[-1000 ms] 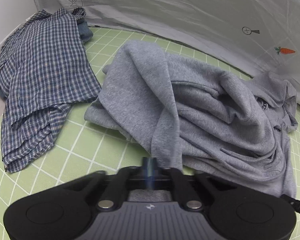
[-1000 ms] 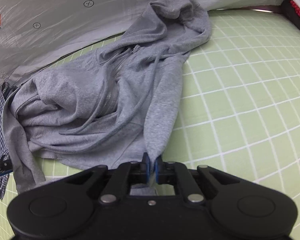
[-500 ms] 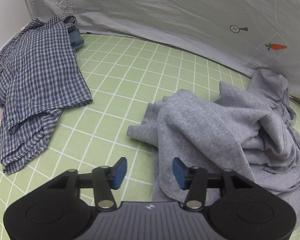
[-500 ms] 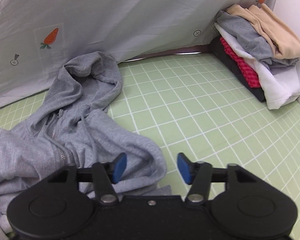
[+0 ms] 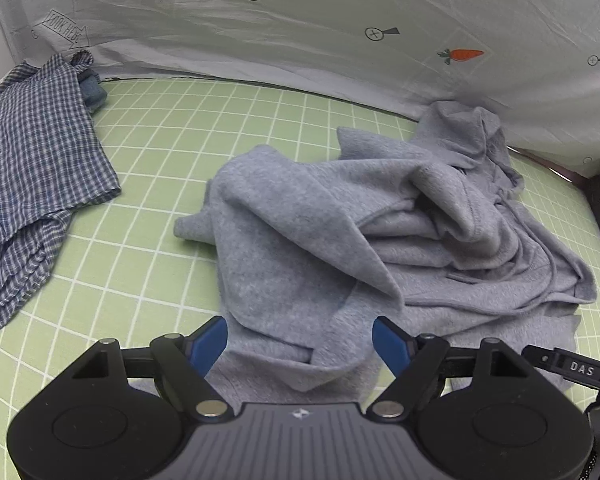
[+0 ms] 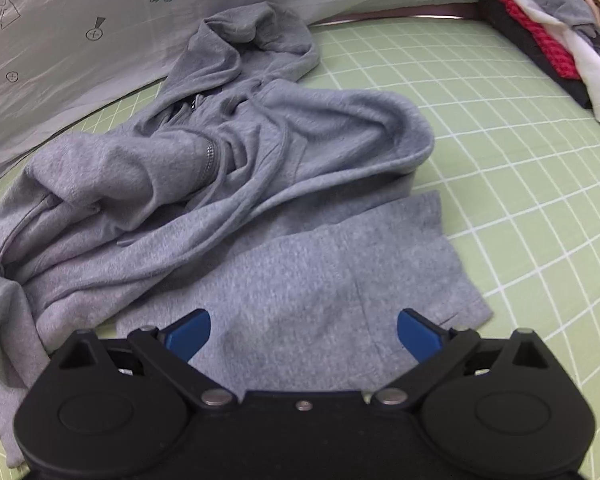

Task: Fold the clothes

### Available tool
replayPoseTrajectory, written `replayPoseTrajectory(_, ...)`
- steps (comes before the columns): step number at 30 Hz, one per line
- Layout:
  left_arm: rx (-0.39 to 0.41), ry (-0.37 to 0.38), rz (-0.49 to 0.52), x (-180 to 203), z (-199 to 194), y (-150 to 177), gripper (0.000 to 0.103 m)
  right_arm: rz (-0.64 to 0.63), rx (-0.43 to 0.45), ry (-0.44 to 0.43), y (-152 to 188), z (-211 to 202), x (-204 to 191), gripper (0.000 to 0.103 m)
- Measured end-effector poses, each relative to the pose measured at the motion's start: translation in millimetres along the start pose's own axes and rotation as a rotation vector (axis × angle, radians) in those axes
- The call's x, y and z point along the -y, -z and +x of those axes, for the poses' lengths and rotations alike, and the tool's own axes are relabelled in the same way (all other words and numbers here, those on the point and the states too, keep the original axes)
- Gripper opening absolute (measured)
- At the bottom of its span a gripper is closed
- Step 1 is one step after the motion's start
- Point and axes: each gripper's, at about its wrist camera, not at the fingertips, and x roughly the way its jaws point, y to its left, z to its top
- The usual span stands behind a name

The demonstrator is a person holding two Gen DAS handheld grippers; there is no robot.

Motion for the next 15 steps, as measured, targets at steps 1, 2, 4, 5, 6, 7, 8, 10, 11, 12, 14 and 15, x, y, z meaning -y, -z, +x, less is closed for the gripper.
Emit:
replayPoseTrajectory(1, -0.009, 0.010, 0.003, 3.9, 3.1, 1.0, 0.080, -0.009, -0.013, -0.011, 1.5, 1.9, -1.4, 0.096)
replayPoseTrajectory(2, -0.020, 0.020, 0.005, 7.8, 6.5, 1.7, 0.080, -0.018, -0.025, -0.023, 3.0, 3.8, -2.7, 0.093)
replayPoseTrajectory(4, -0.052, 0.029, 0.013, 15.7, 17.6, 0.9, 0.080, -0.031, -0.036, -0.034, 2.0, 6.6, -0.4, 0.086)
replayPoseTrajectory(5, -0.070, 0.023, 0.017, 19.5, 24.8, 0.2, 0.080, -0.035, -0.029, -0.030, -1.6, 7.1, 4.7, 0.074)
replayPoseTrajectory(6, -0.087, 0.009, 0.022, 22.1, 31.8, -1.1, 0.078, -0.039, -0.022, -0.026, -5.2, 7.6, 9.8, 0.059)
replayPoseTrajectory(7, -0.102, -0.008, 0.028, 24.1, 38.7, -2.8, 0.075, -0.043, -0.015, -0.022, -8.9, 8.1, 14.8, 0.053)
replayPoseTrajectory(8, -0.118, -0.022, 0.035, 24.8, 45.8, -5.2, 0.054, -0.047, -0.008, -0.018, -12.5, 8.6, 19.9, 0.039)
replayPoseTrajectory(10, -0.135, -0.028, 0.027, 21.1, 54.3, -11.1, 0.028, -0.054, 0.005, -0.010, -19.7, 9.7, 30.1, 0.026)
replayPoseTrajectory(11, -0.132, -0.024, 0.016, 18.0, 54.9, -14.2, 0.025, -0.037, 0.015, 0.014, -26.2, 12.4, 38.9, 0.023)
replayPoseTrajectory(12, -0.125, -0.016, 0.002, 14.3, 53.8, -17.4, 0.020, -0.014, 0.024, 0.045, -33.4, 15.8, 48.9, 0.022)
replayPoseTrajectory(14, -0.099, -0.062, 0.019, 8.7, 47.0, -25.6, 0.012, 0.034, 0.039, 0.091, -49.3, 22.7, 69.1, 0.022)
replayPoseTrajectory(15, -0.085, -0.092, 0.032, 6.0, 43.0, -29.9, 0.011, 0.061, 0.043, 0.104, -58.3, 26.4, 79.5, 0.022)
